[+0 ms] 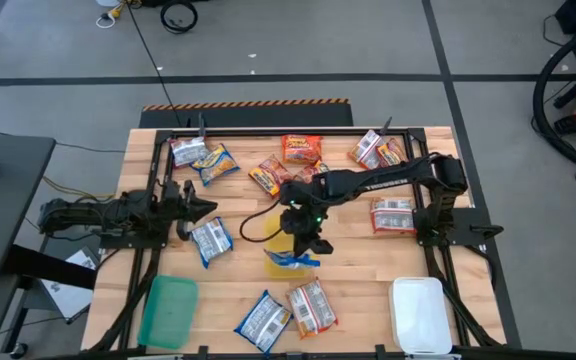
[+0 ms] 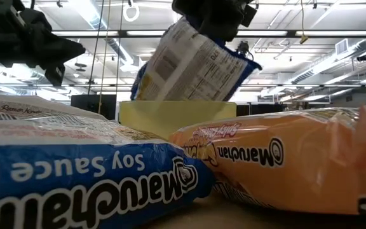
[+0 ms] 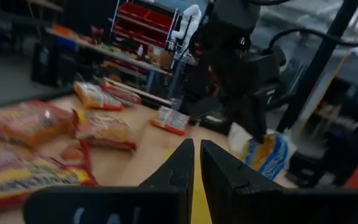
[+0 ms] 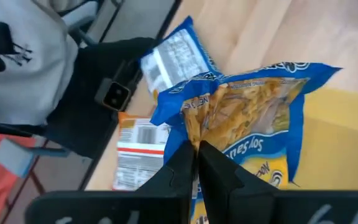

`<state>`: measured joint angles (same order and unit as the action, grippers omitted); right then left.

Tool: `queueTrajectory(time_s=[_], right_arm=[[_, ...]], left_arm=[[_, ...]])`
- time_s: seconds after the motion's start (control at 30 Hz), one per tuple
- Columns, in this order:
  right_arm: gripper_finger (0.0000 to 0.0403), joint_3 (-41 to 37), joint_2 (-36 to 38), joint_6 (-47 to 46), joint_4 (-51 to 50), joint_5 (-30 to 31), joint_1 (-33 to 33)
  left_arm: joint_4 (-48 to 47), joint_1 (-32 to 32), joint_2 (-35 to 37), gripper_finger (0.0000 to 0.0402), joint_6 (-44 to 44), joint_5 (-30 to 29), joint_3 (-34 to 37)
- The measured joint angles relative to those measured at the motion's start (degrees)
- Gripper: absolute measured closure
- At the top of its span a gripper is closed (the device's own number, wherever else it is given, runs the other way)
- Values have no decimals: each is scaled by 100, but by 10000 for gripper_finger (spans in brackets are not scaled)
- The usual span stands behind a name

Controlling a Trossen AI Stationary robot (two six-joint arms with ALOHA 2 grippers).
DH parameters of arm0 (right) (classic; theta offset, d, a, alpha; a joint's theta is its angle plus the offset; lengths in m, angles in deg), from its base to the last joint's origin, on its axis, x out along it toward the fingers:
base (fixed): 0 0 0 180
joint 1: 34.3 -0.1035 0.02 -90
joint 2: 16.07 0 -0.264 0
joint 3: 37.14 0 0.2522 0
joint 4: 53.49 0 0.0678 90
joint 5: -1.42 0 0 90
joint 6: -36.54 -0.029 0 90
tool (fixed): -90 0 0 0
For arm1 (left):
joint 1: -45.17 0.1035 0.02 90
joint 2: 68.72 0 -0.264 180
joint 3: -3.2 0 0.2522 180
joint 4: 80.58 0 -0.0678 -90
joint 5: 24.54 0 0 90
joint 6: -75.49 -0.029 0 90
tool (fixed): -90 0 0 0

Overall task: Sort Maruchan noodles
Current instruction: Put the blue noodle pack into the yellow bin

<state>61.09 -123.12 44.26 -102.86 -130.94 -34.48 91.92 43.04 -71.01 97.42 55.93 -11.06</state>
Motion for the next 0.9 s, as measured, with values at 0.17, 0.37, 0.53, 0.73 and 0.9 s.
queueTrajectory(time_s=[0.17,0.37,0.53,0.73,0.9], right_arm=[[371,-2,-51,-56,137,575,-76],[373,28,10,-354,-154,796,20],[394,555,23,-289,-813,1484,380],[395,998,-163,-268,-1329,1429,804],[395,1005,-313,-177,-1654,952,919]], left_arm=[[60,-54,-111,370,145,656,-35],[345,-577,-867,370,-285,427,-371],[508,-929,-1775,370,-461,51,-629],[828,-1075,-2866,370,-467,-275,-849],[1102,-1125,-3701,370,-815,-292,-1213]])
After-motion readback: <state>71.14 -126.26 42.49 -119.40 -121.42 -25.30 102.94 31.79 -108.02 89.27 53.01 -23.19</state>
